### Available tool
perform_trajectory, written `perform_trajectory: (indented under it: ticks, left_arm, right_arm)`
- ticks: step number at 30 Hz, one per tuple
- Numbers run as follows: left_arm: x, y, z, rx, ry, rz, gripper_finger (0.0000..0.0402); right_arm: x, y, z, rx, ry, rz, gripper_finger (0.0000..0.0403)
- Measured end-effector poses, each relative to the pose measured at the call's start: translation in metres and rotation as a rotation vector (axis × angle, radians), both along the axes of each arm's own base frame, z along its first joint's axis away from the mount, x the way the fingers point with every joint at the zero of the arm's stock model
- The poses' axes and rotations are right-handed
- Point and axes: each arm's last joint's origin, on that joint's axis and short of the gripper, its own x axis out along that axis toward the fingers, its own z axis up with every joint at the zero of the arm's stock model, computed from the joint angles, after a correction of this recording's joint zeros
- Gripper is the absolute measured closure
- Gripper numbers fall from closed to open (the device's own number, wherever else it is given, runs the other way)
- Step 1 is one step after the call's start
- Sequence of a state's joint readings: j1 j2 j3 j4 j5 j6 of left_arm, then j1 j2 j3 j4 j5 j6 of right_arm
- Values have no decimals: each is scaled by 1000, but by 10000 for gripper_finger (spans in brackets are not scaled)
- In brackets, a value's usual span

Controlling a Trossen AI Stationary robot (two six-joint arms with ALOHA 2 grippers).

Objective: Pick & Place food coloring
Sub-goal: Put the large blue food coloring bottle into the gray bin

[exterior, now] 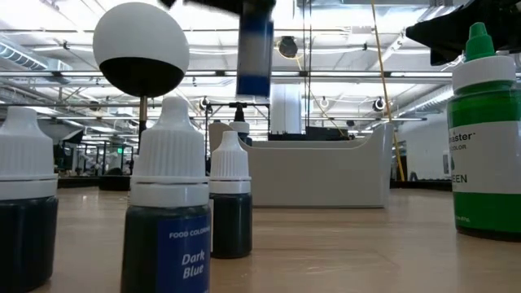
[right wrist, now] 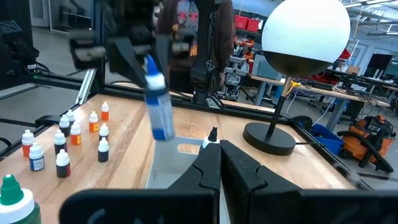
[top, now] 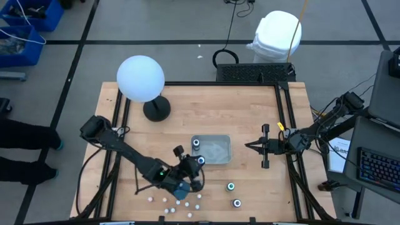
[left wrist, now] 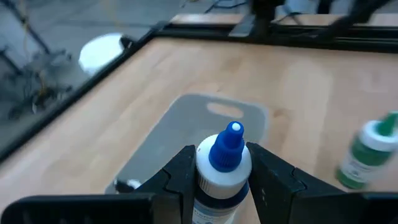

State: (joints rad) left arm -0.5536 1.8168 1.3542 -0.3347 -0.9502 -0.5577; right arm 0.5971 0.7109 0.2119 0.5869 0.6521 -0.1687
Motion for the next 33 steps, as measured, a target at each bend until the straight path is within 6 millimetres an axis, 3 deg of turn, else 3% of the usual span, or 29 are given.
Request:
perform_trajectory:
  ticks: [4, 11, 33]
  left_arm:
    - [-2, 9, -17, -58, -72, 98, 281]
    - [-7, 12, -33, -112, -108, 121, 281]
    - [-10, 31, -56, -115, -76, 159, 281]
  right_arm:
    - [0, 0, 0, 7, 0, 0, 403]
    - [0, 0, 0, 5, 0, 0, 403]
    - [0, 0, 0, 7, -1, 0, 403]
